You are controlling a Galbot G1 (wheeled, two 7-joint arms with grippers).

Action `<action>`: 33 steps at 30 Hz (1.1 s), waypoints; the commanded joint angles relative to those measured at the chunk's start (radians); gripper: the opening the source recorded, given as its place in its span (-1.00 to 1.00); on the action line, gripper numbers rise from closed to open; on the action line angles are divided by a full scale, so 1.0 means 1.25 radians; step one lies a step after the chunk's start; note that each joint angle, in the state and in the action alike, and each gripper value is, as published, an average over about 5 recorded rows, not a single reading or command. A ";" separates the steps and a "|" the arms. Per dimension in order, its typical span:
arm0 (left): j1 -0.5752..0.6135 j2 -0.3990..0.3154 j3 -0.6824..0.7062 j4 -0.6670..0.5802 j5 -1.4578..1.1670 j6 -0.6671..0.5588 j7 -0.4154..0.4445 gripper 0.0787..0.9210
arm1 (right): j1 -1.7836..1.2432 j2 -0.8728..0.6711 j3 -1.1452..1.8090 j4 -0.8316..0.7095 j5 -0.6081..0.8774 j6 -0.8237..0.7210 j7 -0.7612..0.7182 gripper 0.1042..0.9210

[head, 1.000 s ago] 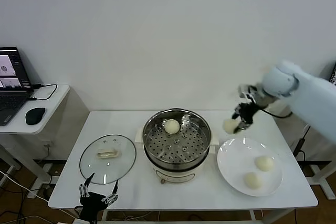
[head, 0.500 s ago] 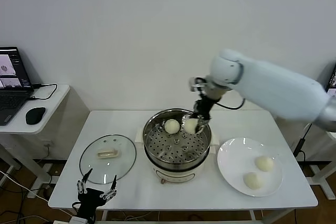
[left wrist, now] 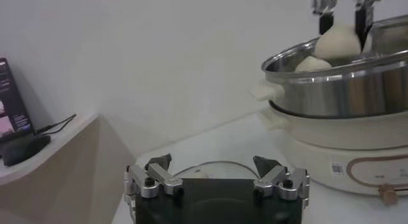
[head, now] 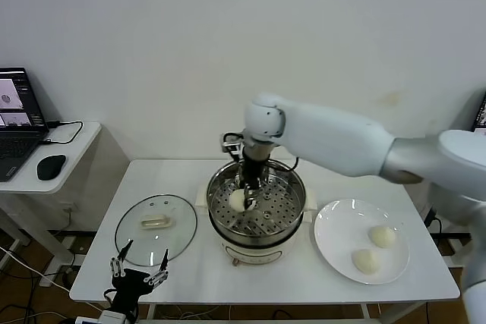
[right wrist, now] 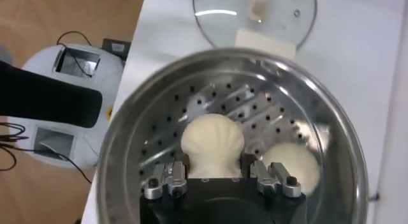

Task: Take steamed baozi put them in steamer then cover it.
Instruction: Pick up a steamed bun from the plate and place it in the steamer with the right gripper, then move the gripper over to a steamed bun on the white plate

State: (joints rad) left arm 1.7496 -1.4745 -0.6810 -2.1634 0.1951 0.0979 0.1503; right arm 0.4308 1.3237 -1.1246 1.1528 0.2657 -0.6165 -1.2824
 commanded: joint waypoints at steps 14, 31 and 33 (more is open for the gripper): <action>-0.006 -0.003 0.005 0.014 -0.003 -0.001 -0.002 0.77 | -0.065 0.094 0.028 -0.125 -0.068 0.003 0.034 0.01; 0.005 -0.010 0.010 -0.001 0.001 0.000 0.000 0.77 | 0.022 -0.117 0.088 0.073 -0.052 0.002 0.011 0.76; 0.006 -0.010 0.008 -0.003 0.001 0.001 0.001 0.77 | 0.047 -0.170 0.103 0.109 -0.048 0.007 0.002 0.76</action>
State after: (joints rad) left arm 1.7550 -1.4862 -0.6696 -2.1622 0.1958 0.0973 0.1491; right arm 0.4117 1.3047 -1.0462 1.1370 0.2005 -0.6134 -1.2632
